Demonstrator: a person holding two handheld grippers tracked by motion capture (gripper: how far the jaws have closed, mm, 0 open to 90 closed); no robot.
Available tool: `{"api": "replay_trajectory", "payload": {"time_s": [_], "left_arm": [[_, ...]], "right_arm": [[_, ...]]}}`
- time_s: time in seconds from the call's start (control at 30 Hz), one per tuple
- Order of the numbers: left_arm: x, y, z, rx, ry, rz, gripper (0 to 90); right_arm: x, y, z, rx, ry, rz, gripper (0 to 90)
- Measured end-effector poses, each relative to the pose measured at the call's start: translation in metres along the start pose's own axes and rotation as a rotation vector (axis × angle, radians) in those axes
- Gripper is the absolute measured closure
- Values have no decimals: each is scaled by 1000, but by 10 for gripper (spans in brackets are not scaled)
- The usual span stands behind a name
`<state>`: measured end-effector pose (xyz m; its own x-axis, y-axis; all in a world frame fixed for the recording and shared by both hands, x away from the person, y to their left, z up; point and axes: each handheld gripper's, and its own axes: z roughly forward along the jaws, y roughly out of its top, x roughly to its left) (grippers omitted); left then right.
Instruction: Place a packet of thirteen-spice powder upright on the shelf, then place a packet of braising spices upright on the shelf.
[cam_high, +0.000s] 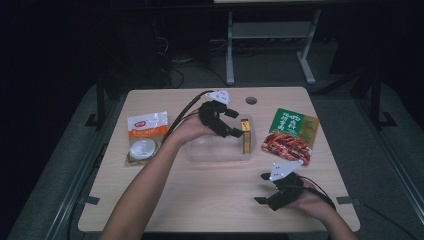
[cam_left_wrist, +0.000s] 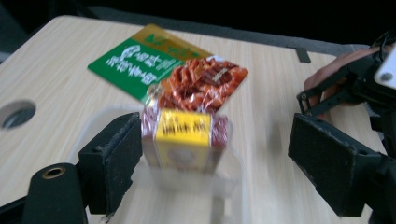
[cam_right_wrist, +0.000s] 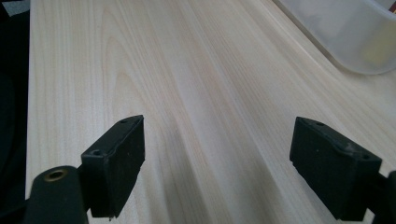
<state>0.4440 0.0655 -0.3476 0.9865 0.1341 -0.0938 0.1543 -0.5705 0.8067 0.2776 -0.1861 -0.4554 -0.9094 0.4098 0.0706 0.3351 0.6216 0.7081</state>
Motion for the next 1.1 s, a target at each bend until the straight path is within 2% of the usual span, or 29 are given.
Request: {"api": "replay_trajectory", "payload": {"time_s": [0.1, 0.27, 0.43, 0.67, 0.8, 0.97, 1.03, 1.1], "left_arm": [[-9, -8, -10, 26, 14, -17, 171], [-19, -21, -26, 42, 35, -34, 171], [-33, -37, -43, 35, 59, -57, 172], [-54, -62, -62, 50, 116, -55, 172], [-67, -76, -72, 54, 139, -57, 173], [-81, -98, -80, 58, 143, -84, 173], [-86, -107, -83, 63, 152, -90, 173], [-91, -115, -86, 64, 163, -95, 172]], "right_arm": [[-1, 0, 1, 4, -2, -2, 175], [0, 0, 1, 10, -7, 1, 175], [-1, 0, 2, 12, -12, 4, 175], [-1, 0, 2, 14, -14, 8, 176], [-1, 0, 1, 9, -13, 9, 176], [0, 0, 3, 8, -9, 16, 176], [-1, -1, 3, 19, -14, 1, 176], [0, -1, 3, 14, -12, 15, 176]]}}
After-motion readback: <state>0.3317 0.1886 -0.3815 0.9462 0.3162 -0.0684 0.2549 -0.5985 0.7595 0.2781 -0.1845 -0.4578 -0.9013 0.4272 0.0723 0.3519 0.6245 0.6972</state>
